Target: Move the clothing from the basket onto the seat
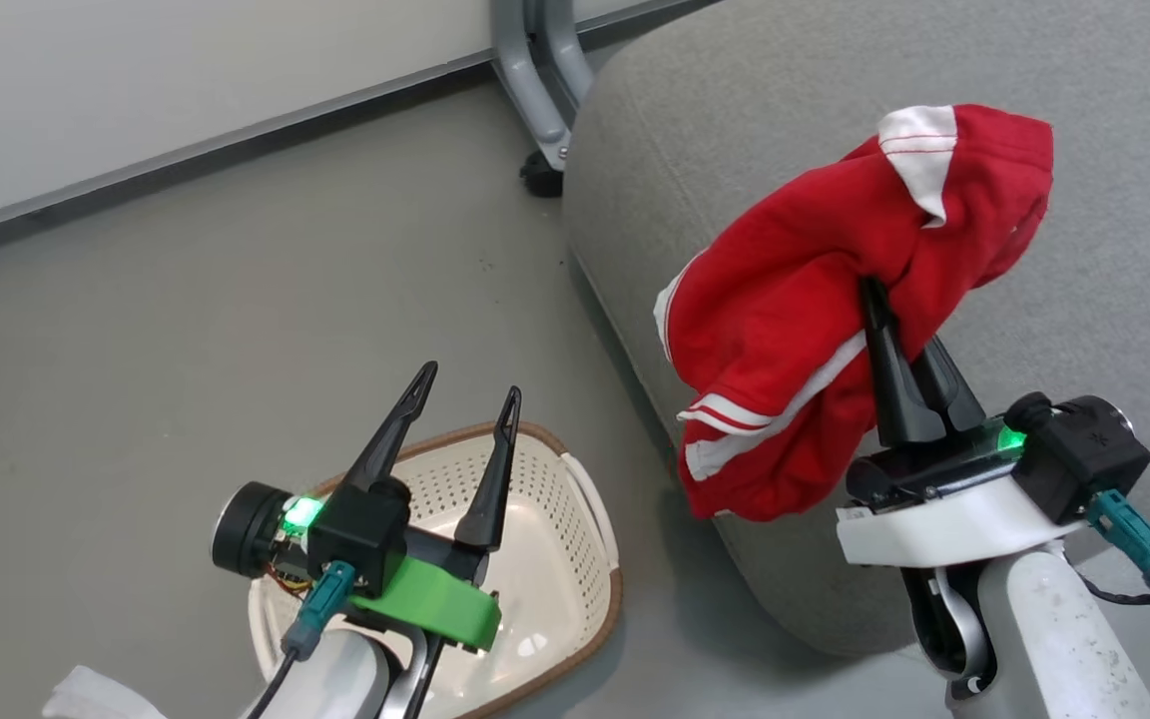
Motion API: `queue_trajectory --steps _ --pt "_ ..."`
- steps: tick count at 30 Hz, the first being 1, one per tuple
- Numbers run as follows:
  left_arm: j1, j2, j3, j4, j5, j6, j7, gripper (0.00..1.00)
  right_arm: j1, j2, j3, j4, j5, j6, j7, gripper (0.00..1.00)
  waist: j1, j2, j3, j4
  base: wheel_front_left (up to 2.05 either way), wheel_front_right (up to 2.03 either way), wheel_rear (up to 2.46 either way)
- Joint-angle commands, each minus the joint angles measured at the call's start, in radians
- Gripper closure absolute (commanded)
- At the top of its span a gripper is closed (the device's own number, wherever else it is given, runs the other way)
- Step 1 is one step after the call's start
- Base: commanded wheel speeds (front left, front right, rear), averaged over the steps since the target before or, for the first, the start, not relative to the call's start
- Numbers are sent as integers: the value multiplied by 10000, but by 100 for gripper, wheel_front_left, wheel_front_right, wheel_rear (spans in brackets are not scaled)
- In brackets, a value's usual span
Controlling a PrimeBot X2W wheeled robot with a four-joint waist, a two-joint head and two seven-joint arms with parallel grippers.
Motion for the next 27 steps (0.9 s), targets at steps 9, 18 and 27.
queue_trajectory --steps 9,18,27 --pt "-60 297 -130 12 264 -264 92 0 718 -5 -532 -756 119 1 -37 100 0 0 475 -2208 0 0 0" --pt "-723 294 -557 48 444 -670 501 0 819 5 -1187 -1080 425 1 -37 100 0 0 1059 -2300 0 0 0" --pt "-1219 722 -630 -584 738 -670 1075 0 -1464 4 -1475 -491 896 1 -37 100 0 0 2430 -2266 0 0 0"
